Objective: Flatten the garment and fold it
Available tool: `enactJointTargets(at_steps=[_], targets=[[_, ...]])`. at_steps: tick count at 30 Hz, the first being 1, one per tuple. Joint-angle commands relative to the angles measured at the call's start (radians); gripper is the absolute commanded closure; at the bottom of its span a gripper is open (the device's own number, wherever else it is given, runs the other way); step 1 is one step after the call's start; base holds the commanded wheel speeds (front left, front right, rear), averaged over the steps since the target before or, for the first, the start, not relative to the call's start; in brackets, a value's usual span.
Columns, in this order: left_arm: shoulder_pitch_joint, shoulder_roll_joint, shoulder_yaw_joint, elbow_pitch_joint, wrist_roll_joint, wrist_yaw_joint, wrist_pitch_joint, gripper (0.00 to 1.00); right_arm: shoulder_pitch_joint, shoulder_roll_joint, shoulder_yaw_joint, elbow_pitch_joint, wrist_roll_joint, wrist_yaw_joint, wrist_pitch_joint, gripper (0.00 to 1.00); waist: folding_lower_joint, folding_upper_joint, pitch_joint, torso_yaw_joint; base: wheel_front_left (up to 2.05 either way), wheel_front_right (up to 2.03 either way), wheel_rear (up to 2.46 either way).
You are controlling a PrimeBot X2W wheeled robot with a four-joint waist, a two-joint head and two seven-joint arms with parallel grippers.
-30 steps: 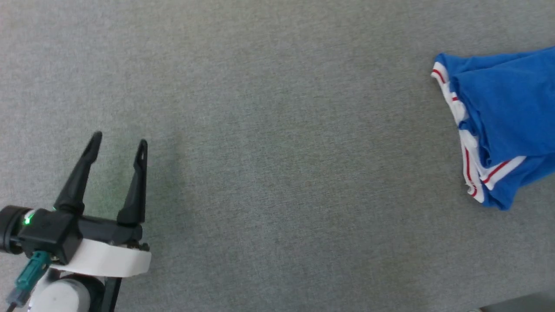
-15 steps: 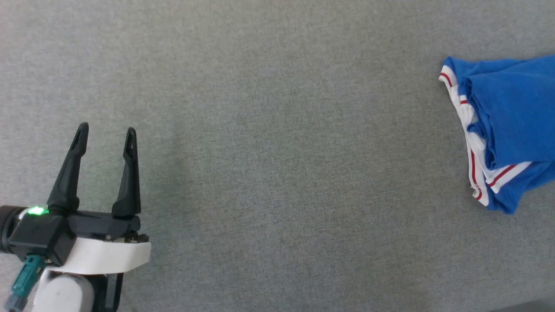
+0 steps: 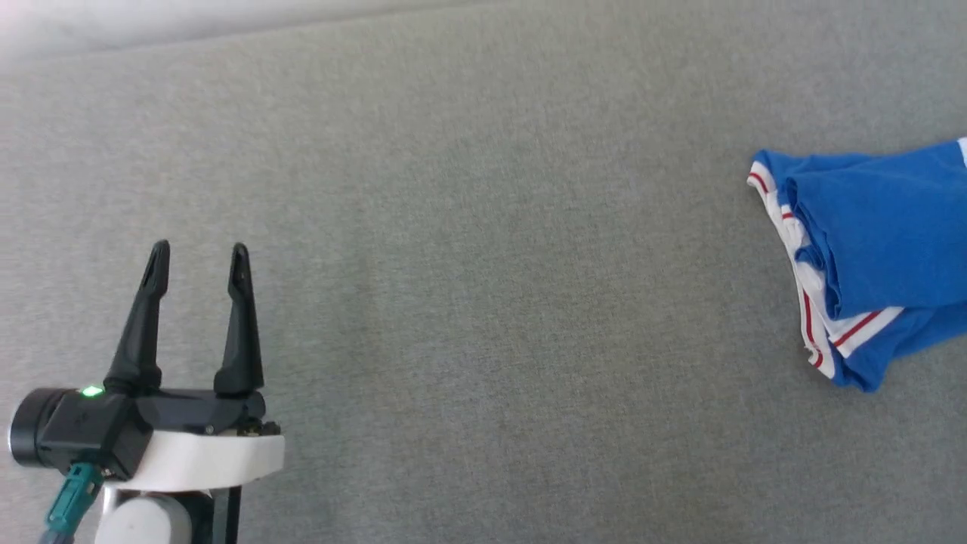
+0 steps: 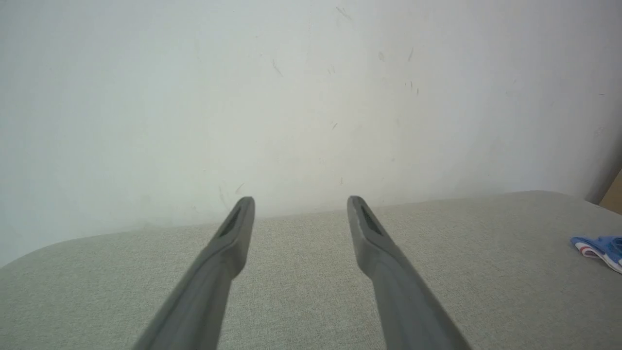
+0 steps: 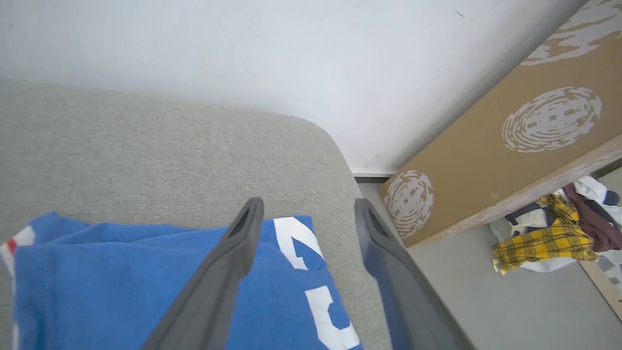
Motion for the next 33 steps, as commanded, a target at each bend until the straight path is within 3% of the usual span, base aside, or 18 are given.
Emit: enactJointTargets(at_steps=[1, 12, 20, 33], targets=[[0.014, -0.011, 0.009, -0.002, -0.003, -0.007, -0.005, 0.00, 0.026, 0.019, 0.000, -0.026, 0.014, -0.001, -0.017, 0.00, 0.0001, 0.0000, -0.049, 0.030, 0.00, 0.00, 0.00], [0.097, -0.103, 0.070, 0.007, 0.015, -0.030, -0.005, 0.00, 0.230, 0.171, 0.036, -0.222, 0.093, -0.001, -0.113, 0.00, 0.0001, 0.0000, -0.177, 0.079, 0.00, 0.00, 0.00], [0.165, -0.132, 0.084, 0.047, 0.047, -0.038, -0.005, 0.00, 0.338, 0.268, 0.086, -0.272, 0.092, -0.001, -0.195, 0.00, 0.0001, 0.0000, -0.250, 0.097, 0.00, 0.00, 0.00], [0.198, -0.160, 0.060, 0.133, 0.084, -0.060, -0.005, 0.00, 0.433, 0.309, 0.164, -0.231, 0.055, -0.001, -0.400, 0.00, 0.0001, 0.0000, -0.316, 0.126, 0.00, 0.00, 0.00]])
